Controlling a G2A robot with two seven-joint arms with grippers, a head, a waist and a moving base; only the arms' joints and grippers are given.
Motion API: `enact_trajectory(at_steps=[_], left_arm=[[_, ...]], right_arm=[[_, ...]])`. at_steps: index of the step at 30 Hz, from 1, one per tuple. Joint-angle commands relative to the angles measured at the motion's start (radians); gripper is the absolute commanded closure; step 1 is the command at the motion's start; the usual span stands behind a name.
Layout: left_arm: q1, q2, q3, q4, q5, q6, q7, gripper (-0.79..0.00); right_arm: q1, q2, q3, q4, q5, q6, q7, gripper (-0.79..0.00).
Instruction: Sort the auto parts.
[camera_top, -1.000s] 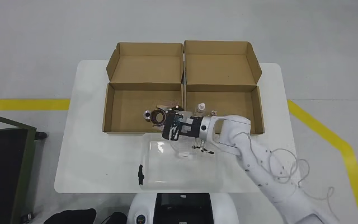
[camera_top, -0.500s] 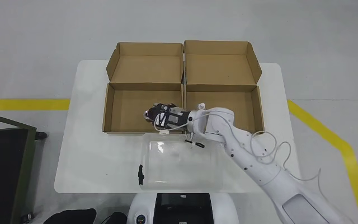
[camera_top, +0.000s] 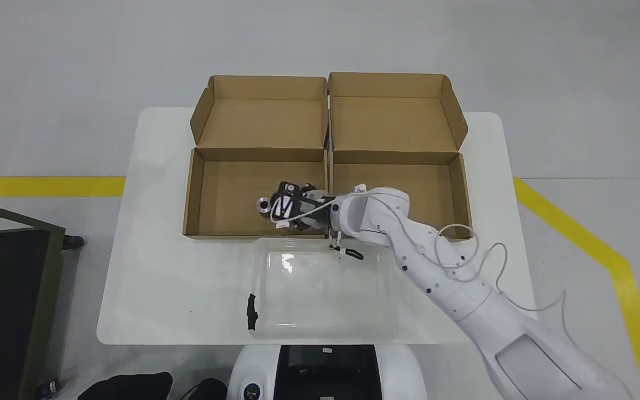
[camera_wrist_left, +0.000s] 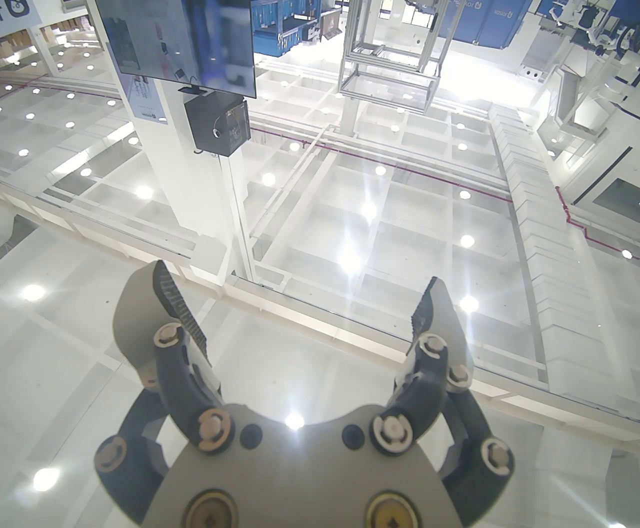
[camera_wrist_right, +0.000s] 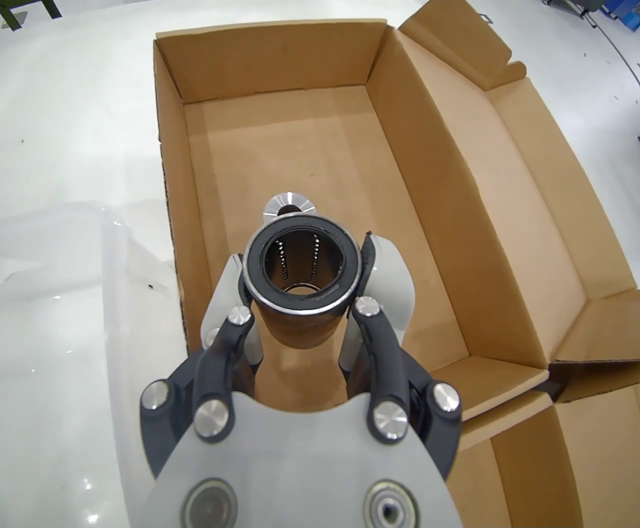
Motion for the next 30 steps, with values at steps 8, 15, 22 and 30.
enact_trajectory(at_steps=[8, 15, 22, 30], left_arm=[[0.000, 0.000, 0.000, 0.000, 0.000, 0.000, 0.000, -0.785], [0.000, 0.000, 0.000, 0.000, 0.000, 0.000, 0.000, -0.785], [0.000, 0.000, 0.000, 0.000, 0.000, 0.000, 0.000, -0.785], [0.000, 0.000, 0.000, 0.000, 0.000, 0.000, 0.000, -0.785]], right_arm=[[0.014, -0.013, -0.005, 0.047, -0.011, 0.000, -0.005, -0.357], [0.016, -0.020, 0.000, 0.078, -0.016, -0.004, -0.013, -0.369], [0.007, -0.015, 0.031, 0.019, -0.025, -0.018, -0.035, -0.708], [-0.060, 0.013, 0.110, -0.165, -0.022, -0.058, -0.025, -0.785]])
